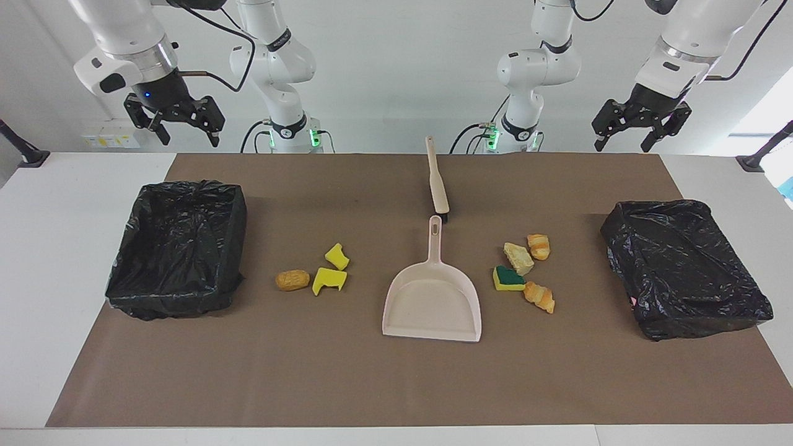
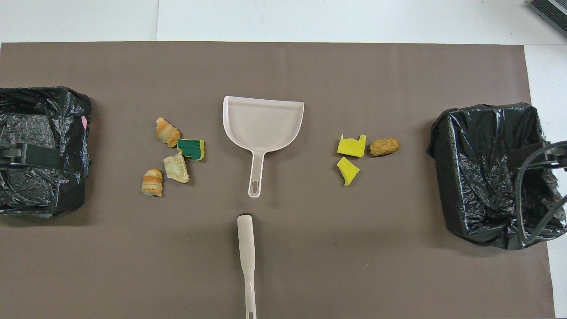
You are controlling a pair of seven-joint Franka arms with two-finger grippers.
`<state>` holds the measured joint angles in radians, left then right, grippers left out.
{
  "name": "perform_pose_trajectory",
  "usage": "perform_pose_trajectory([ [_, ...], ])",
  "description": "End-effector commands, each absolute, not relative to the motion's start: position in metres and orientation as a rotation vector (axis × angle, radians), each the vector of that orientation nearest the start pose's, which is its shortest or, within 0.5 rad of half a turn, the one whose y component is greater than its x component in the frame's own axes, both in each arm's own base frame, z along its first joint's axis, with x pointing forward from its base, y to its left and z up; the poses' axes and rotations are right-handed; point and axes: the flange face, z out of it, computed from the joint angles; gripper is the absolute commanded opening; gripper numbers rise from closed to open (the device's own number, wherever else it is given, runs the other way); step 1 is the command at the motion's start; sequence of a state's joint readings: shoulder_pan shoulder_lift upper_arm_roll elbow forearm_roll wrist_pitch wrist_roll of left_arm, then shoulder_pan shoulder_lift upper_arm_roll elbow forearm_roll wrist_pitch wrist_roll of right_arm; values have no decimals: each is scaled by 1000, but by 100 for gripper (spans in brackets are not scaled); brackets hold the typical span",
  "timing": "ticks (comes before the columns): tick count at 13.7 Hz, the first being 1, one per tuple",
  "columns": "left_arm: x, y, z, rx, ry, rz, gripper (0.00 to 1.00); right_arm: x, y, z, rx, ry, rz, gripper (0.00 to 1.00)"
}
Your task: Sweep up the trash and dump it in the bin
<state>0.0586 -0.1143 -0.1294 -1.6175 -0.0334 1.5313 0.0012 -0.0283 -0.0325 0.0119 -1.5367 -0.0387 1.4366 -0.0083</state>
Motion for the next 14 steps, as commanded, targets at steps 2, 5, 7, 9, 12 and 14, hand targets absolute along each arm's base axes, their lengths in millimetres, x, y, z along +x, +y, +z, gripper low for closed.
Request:
perform_pose_trajectory([
  [2, 509, -43, 665, -3150, 118, -37, 100, 543, -9, 644, -3181, -14, 79, 100],
  [5, 503, -52, 665, -3152, 145, -12, 100, 545, -4, 641, -3179, -30, 57, 100],
  [7, 496, -67, 663, -3149, 178, 8, 100, 546, 1, 635, -3179, -26, 68, 100],
  [9, 470, -96, 653, -3134, 208, 52, 100, 547, 13, 626, -3180, -32, 60, 100],
  [12, 425, -138, 619, -3155, 210, 151, 100, 552, 31, 608, -3180, -16, 43, 100],
  [14, 402, -163, 604, -3159, 216, 209, 100, 554, 50, 596, -3180, -11, 33, 100],
])
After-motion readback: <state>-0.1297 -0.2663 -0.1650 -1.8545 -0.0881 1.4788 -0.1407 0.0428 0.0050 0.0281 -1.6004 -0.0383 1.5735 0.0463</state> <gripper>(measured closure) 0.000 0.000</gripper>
